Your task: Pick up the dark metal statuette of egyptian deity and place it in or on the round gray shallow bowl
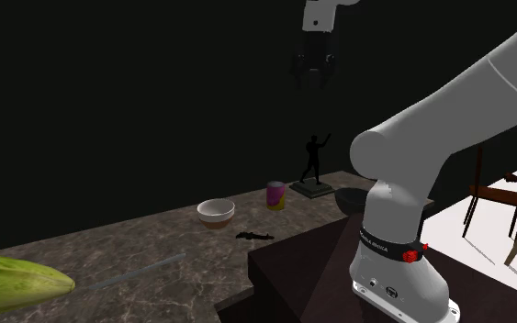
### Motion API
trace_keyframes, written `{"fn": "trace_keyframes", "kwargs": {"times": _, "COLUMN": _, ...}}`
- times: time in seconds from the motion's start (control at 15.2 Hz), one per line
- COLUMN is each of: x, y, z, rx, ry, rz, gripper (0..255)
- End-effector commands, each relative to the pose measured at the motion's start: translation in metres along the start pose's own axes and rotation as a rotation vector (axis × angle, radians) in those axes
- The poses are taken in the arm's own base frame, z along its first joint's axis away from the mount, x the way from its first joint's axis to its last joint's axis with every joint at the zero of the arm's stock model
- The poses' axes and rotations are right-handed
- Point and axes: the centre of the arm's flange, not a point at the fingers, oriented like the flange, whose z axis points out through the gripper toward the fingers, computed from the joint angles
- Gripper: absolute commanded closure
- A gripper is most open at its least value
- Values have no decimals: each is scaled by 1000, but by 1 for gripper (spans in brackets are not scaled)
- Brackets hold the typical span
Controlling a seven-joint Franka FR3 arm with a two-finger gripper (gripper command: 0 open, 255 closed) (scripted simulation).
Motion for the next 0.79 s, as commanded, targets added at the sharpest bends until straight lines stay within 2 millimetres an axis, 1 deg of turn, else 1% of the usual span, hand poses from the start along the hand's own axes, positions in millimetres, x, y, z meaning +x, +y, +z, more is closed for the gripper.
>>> {"fn": "trace_keyframes", "kwargs": {"times": 0.0, "x": 0, "y": 0, "z": 0, "rx": 0, "ry": 0, "rz": 0, "gripper": 0}}
{"fn": "trace_keyframes", "kwargs": {"times": 0.73, "x": 26, "y": -47, "z": 135, "rx": 19, "ry": -50, "rz": -141, "gripper": 0}}
